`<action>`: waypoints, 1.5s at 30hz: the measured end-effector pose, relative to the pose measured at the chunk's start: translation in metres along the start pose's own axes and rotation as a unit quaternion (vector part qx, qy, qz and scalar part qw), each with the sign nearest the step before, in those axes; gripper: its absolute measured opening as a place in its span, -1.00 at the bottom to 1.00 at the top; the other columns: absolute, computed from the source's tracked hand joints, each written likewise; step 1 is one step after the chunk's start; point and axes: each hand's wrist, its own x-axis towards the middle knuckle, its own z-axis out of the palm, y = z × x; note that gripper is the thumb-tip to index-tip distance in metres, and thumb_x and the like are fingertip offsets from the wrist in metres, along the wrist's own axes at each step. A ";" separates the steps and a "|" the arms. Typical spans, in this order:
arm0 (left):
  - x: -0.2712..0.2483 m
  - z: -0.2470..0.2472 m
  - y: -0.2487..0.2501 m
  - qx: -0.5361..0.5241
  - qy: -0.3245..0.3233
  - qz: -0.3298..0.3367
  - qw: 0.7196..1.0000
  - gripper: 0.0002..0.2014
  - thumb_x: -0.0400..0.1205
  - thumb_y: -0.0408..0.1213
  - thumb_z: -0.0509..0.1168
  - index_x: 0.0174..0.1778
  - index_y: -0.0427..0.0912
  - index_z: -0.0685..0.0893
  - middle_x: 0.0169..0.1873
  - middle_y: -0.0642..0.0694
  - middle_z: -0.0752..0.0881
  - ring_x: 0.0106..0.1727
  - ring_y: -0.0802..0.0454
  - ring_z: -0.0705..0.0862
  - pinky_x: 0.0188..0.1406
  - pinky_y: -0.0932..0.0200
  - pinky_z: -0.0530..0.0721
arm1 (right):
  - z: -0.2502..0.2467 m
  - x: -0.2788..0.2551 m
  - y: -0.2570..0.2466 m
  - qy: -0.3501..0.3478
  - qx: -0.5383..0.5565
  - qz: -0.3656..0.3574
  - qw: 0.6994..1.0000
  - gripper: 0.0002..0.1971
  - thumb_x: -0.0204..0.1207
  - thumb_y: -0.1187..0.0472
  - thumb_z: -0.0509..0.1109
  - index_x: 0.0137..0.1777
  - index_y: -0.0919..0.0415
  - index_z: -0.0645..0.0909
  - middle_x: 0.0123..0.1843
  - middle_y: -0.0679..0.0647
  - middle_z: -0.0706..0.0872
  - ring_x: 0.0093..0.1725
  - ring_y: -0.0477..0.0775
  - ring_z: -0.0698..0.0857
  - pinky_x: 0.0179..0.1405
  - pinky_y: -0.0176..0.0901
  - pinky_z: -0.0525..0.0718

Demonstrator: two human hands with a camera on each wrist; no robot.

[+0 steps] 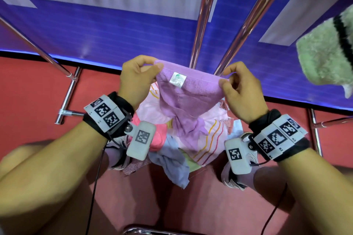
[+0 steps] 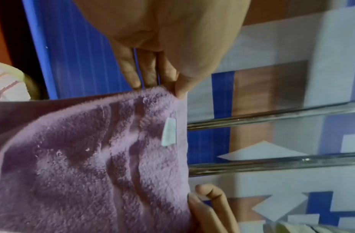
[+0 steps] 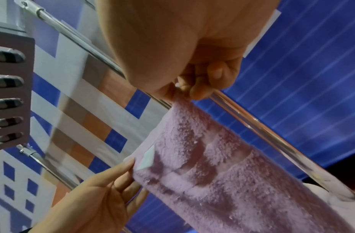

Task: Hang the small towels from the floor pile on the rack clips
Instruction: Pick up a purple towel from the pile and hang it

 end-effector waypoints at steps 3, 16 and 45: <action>-0.006 0.006 0.001 0.008 -0.005 0.011 1.000 -0.91 0.53 -0.30 0.47 -0.18 -0.12 0.67 -0.26 -0.38 0.79 -0.26 -0.11 0.76 -0.17 0.00 0.79 | 0.005 -0.002 -0.010 -0.023 0.023 -0.022 0.999 -0.85 0.56 0.38 0.27 -0.01 0.11 0.44 -0.43 0.04 0.54 -0.41 0.06 0.51 -0.30 -0.15 0.51; -0.024 0.031 0.007 -0.019 -0.114 -0.036 0.993 -0.86 0.47 -0.43 0.53 -0.19 -0.14 0.73 -0.27 -0.36 0.79 -0.22 -0.20 0.75 0.03 -0.46 0.71 | 0.027 0.001 -0.039 -0.126 0.071 -0.100 0.984 -0.81 0.52 0.42 0.39 0.05 0.19 0.72 0.03 -0.38 0.77 -0.26 -0.10 0.70 -0.22 -0.34 0.63; -0.027 0.028 0.008 -0.047 -0.177 -0.088 0.979 -0.89 0.65 -0.49 0.33 -0.05 -0.23 0.72 -0.25 -0.11 0.84 -0.23 -0.01 0.82 -0.18 0.17 0.77 | 0.025 0.007 -0.021 -0.068 -0.058 -0.188 0.978 -0.88 0.58 0.13 0.42 -0.08 0.16 0.71 -0.11 0.06 0.67 -0.09 0.17 0.59 0.01 -0.08 0.53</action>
